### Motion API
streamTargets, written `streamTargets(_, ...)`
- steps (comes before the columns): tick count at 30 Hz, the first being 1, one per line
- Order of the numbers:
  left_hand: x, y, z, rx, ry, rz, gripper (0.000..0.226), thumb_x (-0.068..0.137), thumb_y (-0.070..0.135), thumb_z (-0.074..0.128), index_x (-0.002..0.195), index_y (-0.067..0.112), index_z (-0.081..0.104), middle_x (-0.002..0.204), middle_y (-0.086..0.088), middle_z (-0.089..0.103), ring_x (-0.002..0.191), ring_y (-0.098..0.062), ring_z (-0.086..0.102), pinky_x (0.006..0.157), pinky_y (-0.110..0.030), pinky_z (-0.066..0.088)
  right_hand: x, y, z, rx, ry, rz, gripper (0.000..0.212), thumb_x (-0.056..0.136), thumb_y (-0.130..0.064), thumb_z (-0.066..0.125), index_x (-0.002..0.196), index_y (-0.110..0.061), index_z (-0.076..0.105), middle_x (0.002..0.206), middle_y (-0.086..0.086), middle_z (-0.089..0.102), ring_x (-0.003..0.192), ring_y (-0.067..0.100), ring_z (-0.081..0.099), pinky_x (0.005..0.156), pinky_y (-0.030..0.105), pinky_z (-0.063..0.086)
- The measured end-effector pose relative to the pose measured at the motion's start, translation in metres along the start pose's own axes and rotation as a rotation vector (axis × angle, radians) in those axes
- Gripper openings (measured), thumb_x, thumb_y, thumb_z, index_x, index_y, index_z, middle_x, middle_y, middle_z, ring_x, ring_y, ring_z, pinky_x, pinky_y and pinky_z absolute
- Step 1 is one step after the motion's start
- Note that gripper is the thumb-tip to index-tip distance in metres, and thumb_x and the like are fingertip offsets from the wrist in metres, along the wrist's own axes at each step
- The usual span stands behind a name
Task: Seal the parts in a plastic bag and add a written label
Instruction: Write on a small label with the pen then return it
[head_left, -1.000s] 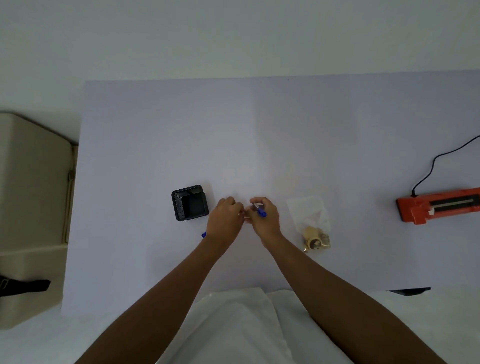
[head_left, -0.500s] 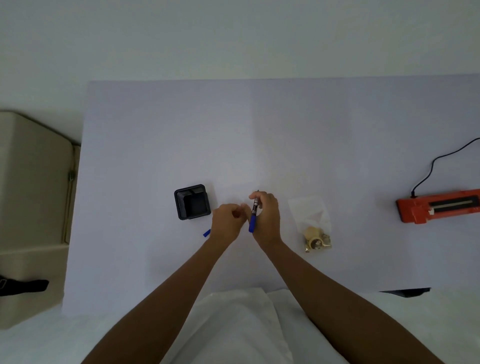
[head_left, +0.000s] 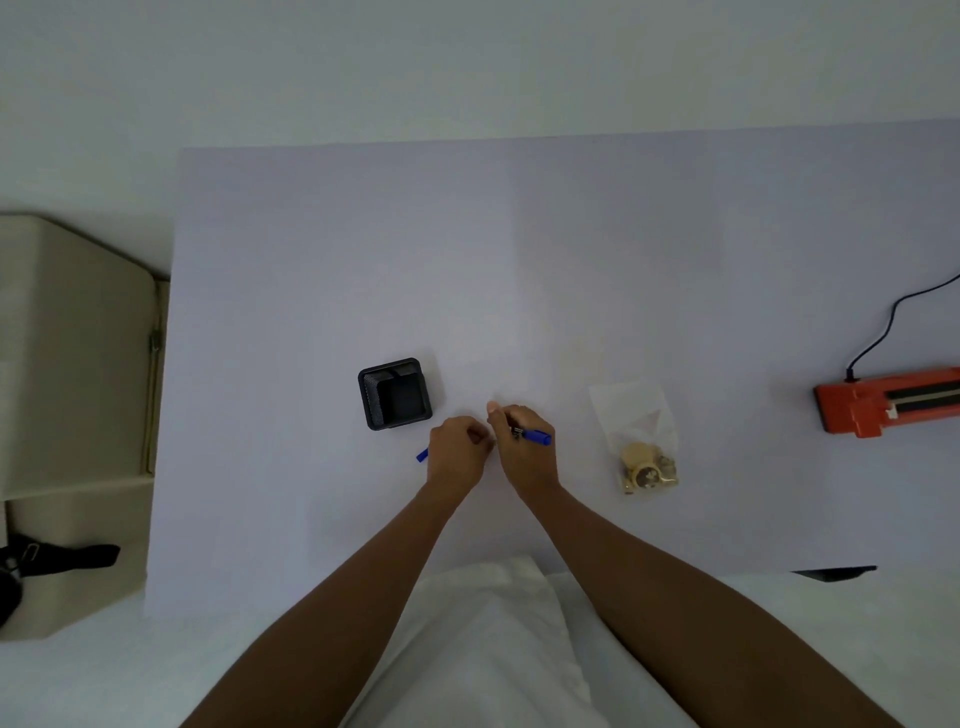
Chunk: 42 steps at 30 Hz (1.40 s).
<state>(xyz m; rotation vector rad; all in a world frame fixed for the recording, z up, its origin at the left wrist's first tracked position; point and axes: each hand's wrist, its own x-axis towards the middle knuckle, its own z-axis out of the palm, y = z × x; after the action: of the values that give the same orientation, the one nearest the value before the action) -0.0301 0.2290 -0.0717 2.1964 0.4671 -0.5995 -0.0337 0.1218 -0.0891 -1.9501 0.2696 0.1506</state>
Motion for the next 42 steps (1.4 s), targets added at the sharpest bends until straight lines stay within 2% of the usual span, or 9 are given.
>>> streamTargets(4, -0.001, 0.000, 0.000, 0.005, -0.007, -0.035, 0.009, 0.087, 0.015, 0.068, 0.088, 0.008, 0.074, 0.087, -0.005, 0.073, 0.070, -0.011, 0.062, 0.072, -0.021, 0.050, -0.003, 0.013, 0.002, -0.075, -0.050, 0.012, 0.030, 0.098, -0.020, 0.059, 0.069, -0.012, 0.059, 0.060, -0.009, 0.053, 0.056, 0.007, 0.052, 0.057, 0.011, 0.040)
streamTargets(8, -0.001, 0.000, 0.001, -0.004, -0.007, -0.074, 0.010, 0.088, 0.018, 0.067, 0.083, 0.012, 0.072, 0.084, -0.004, 0.073, 0.066, -0.009, 0.061, 0.066, -0.021, 0.050, 0.000, 0.015, 0.002, -0.096, -0.061, 0.046, 0.043, 0.098, -0.018, 0.058, 0.059, -0.017, 0.040, 0.053, -0.008, 0.038, 0.049, 0.008, 0.036, 0.051, 0.018, 0.031)
streamTargets(11, -0.001, 0.000, 0.002, -0.007, -0.010, -0.078, 0.010, 0.088, 0.021, 0.067, 0.085, 0.013, 0.073, 0.083, -0.002, 0.073, 0.065, -0.008, 0.060, 0.064, -0.021, 0.048, 0.001, 0.013, 0.000, -0.088, -0.087, 0.062, 0.049, 0.098, -0.016, 0.057, 0.056, -0.023, 0.033, 0.051, -0.008, 0.034, 0.047, 0.009, 0.032, 0.049, 0.016, 0.028)
streamTargets(15, -0.001, 0.001, 0.001, -0.009, 0.000, -0.077, 0.011, 0.088, 0.021, 0.067, 0.086, 0.013, 0.074, 0.083, -0.002, 0.073, 0.063, -0.006, 0.058, 0.060, -0.016, 0.042, 0.001, 0.014, -0.001, -0.114, -0.120, 0.073, 0.044, 0.099, -0.017, 0.055, 0.058, -0.010, 0.040, 0.052, 0.002, 0.038, 0.048, 0.009, 0.032, 0.048, 0.021, 0.029)
streamTargets(19, -0.001, 0.001, 0.001, 0.009, 0.002, -0.072, 0.013, 0.089, 0.021, 0.066, 0.086, 0.013, 0.074, 0.083, -0.003, 0.074, 0.063, -0.007, 0.058, 0.057, -0.015, 0.040, 0.001, 0.016, 0.001, -0.154, -0.124, 0.063, 0.044, 0.100, -0.020, 0.053, 0.061, -0.001, 0.046, 0.056, 0.015, 0.048, 0.051, 0.014, 0.038, 0.052, 0.034, 0.037)
streamTargets(26, -0.001, 0.001, 0.001, 0.026, 0.001, -0.065, 0.016, 0.089, 0.024, 0.065, 0.086, 0.012, 0.074, 0.084, -0.003, 0.074, 0.066, -0.008, 0.059, 0.063, -0.020, 0.043, 0.004, 0.013, -0.002, -0.187, -0.164, 0.034, 0.043, 0.101, -0.020, 0.052, 0.059, -0.016, 0.040, 0.054, 0.000, 0.039, 0.049, 0.013, 0.035, 0.051, 0.027, 0.033)
streamTargets(29, 0.000, 0.001, 0.002, 0.034, 0.005, -0.069, 0.016, 0.089, 0.025, 0.065, 0.086, 0.013, 0.074, 0.085, -0.003, 0.074, 0.067, -0.009, 0.059, 0.064, -0.021, 0.044, 0.005, 0.014, -0.002, -0.230, -0.182, 0.018, 0.045, 0.101, -0.019, 0.052, 0.059, -0.020, 0.037, 0.053, -0.006, 0.037, 0.049, 0.010, 0.034, 0.051, 0.020, 0.030)
streamTargets(37, 0.000, 0.003, 0.003, 0.043, 0.012, -0.076, 0.018, 0.089, 0.028, 0.065, 0.086, 0.013, 0.075, 0.085, -0.003, 0.074, 0.067, -0.010, 0.060, 0.064, -0.022, 0.045, 0.006, 0.022, -0.001, -0.291, -0.182, 0.003, 0.038, 0.101, -0.021, 0.052, 0.063, -0.016, 0.044, 0.058, -0.002, 0.044, 0.052, 0.012, 0.040, 0.052, 0.016, 0.030)
streamTargets(42, 0.000, 0.003, 0.003, 0.060, 0.011, -0.088, 0.019, 0.091, 0.028, 0.063, 0.085, 0.013, 0.074, 0.083, -0.002, 0.073, 0.065, -0.010, 0.058, 0.061, -0.021, 0.042, 0.007, 0.021, -0.003, -0.278, -0.204, -0.013, 0.039, 0.100, -0.021, 0.053, 0.062, -0.017, 0.044, 0.060, 0.000, 0.046, 0.054, 0.015, 0.042, 0.055, 0.025, 0.035)
